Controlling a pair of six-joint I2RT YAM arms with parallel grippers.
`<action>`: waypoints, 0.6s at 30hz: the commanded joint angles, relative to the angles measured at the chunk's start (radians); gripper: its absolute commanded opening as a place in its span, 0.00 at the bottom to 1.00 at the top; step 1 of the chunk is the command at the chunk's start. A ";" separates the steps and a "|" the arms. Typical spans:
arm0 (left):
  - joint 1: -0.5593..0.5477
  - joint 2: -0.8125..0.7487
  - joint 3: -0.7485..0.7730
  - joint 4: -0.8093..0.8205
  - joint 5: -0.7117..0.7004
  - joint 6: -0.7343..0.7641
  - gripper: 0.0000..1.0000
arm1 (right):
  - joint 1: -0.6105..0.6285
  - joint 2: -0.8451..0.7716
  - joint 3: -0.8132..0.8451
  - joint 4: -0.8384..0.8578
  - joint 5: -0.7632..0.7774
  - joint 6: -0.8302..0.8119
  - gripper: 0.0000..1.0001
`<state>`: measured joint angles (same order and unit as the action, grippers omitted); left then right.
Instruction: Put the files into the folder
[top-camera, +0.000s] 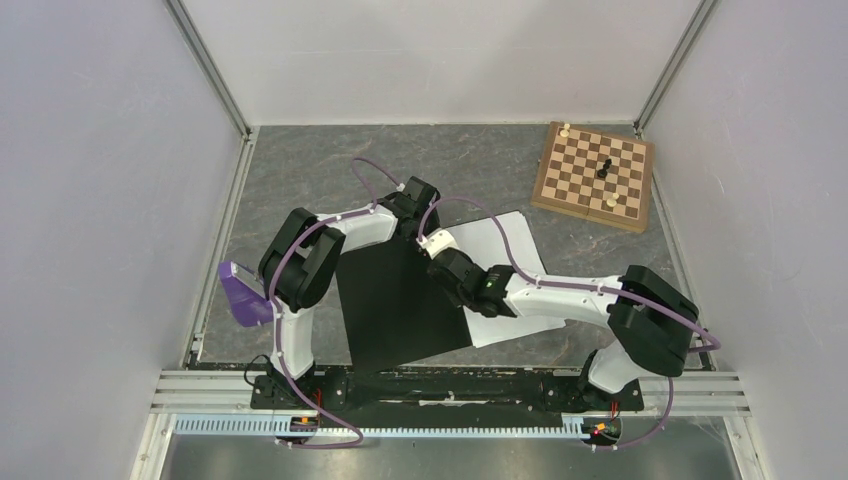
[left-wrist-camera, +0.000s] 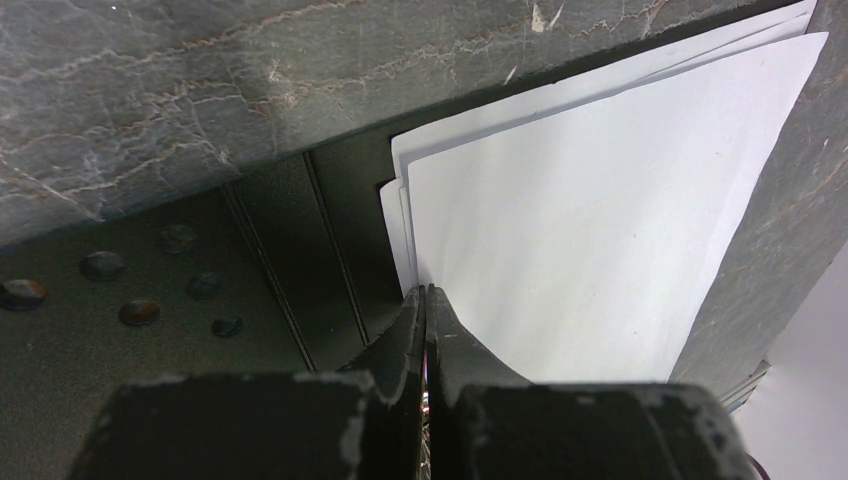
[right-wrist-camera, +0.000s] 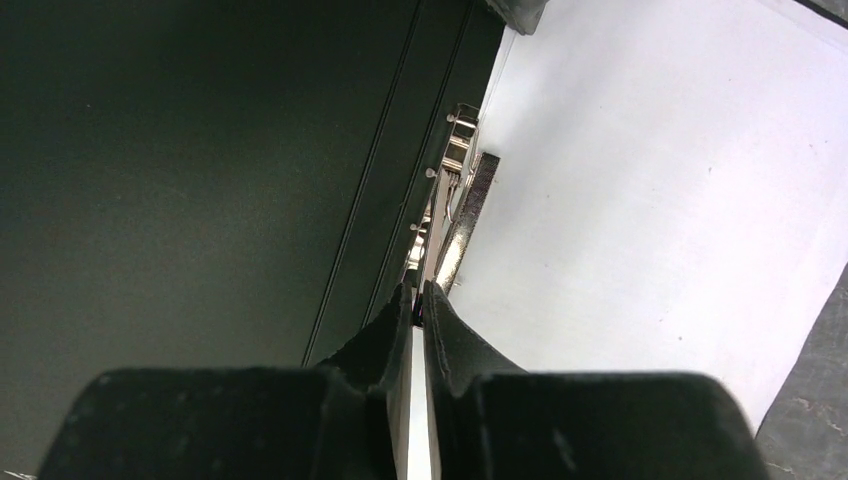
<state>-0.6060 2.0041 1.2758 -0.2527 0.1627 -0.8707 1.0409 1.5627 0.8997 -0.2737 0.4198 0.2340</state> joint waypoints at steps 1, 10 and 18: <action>0.023 0.057 -0.020 -0.085 -0.091 -0.002 0.02 | 0.007 -0.005 -0.066 -0.017 -0.027 0.042 0.05; 0.028 0.061 -0.023 -0.088 -0.097 -0.003 0.02 | 0.008 0.025 -0.152 0.023 -0.023 0.069 0.02; 0.029 0.064 -0.021 -0.086 -0.094 -0.005 0.02 | 0.007 0.056 -0.215 0.095 -0.064 0.085 0.00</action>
<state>-0.6014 2.0068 1.2758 -0.2527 0.1680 -0.8719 1.0519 1.5593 0.7574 -0.1131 0.4126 0.2932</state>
